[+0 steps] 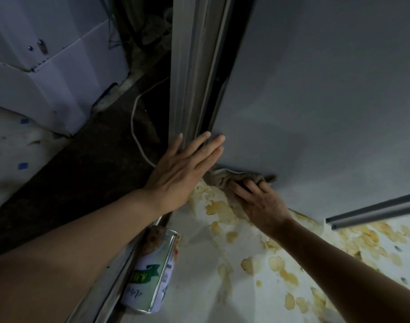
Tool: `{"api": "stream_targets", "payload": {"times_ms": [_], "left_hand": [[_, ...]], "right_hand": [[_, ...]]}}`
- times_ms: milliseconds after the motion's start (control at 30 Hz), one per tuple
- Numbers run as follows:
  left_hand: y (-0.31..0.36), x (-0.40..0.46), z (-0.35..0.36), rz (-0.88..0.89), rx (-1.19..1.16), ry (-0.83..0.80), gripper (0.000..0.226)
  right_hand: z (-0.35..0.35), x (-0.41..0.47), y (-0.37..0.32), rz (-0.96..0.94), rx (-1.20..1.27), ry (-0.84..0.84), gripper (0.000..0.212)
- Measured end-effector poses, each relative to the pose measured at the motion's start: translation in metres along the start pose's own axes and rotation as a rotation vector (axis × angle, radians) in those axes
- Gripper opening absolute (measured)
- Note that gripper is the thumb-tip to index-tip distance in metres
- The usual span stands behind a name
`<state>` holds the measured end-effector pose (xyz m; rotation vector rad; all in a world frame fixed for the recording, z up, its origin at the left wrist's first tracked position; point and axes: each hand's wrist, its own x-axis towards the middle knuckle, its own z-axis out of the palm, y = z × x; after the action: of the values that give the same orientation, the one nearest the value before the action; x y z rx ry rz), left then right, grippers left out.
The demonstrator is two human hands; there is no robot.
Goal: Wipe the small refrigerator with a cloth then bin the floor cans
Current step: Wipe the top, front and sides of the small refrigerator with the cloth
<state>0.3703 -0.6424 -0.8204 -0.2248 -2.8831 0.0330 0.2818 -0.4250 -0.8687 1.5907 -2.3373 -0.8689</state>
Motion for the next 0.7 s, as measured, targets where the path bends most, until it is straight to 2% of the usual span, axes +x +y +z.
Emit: {"api": "stream_targets", "payload": {"times_ms": [133, 233, 500, 600, 700], "left_hand": [[-0.001, 0.0, 0.01, -0.011, -0.003, -0.052, 0.088], [0.004, 0.0, 0.017, -0.03, 0.02, -0.08, 0.086], [0.02, -0.001, 0.012, -0.053, 0.104, -0.042, 0.073], [0.034, 0.001, 0.007, 0.01, 0.152, -0.017, 0.074], [0.054, 0.011, 0.008, 0.108, 0.099, 0.054, 0.076]], "right_hand": [[0.008, -0.028, 0.01, 0.059, 0.027, 0.068, 0.059], [-0.003, -0.021, 0.004, 0.094, 0.071, 0.023, 0.054], [-0.022, 0.024, -0.012, 0.012, 0.071, -0.029, 0.053], [-0.01, -0.005, 0.001, -0.014, -0.053, -0.054, 0.058], [0.001, -0.048, 0.021, 0.039, -0.053, -0.047, 0.05]]}}
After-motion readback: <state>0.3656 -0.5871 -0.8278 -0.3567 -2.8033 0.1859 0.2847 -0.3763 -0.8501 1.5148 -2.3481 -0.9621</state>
